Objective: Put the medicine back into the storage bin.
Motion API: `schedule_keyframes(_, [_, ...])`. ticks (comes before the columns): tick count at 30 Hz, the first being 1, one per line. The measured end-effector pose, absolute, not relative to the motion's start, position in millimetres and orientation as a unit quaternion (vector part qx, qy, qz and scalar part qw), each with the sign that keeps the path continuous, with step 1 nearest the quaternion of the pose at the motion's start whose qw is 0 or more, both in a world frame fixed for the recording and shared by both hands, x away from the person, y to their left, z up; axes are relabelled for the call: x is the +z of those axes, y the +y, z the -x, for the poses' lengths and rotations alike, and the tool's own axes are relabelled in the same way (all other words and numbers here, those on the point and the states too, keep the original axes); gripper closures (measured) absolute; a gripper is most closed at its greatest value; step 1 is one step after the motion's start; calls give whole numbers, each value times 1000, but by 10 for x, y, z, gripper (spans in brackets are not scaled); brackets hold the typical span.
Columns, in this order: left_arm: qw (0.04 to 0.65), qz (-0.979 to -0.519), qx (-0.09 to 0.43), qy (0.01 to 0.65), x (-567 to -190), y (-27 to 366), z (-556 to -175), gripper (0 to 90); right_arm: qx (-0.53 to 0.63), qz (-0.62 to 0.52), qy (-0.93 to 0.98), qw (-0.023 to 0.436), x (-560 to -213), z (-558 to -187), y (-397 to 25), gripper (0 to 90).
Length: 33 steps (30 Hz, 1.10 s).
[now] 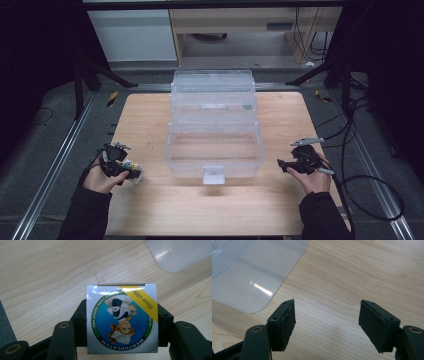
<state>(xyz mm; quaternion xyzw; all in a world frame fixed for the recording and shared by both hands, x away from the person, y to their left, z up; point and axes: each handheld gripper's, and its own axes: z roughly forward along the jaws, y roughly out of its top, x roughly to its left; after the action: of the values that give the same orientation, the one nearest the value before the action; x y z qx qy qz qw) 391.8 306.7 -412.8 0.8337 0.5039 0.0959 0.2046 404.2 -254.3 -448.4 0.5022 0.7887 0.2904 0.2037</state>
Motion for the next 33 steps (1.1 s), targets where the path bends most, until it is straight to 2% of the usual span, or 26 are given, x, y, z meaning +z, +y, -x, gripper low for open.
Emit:
schedule_keyframes(12, [257, -836, 107, 473, -3736, 2925, -3900, 443, 291, -508, 784, 205, -4463, -4036, -2558, 281])
schedule_keyframes(23, [279, -842, 118, 446, -3385, 2725, -4026, 442, 287, -508, 784, 211, -4464, -4037, -2561, 277])
schedule_keyframes(33, [281, -857, 108, 418, -3333, 2350, -4203, 443, 288, -510, 784, 208, -4462, -4036, -2568, 274])
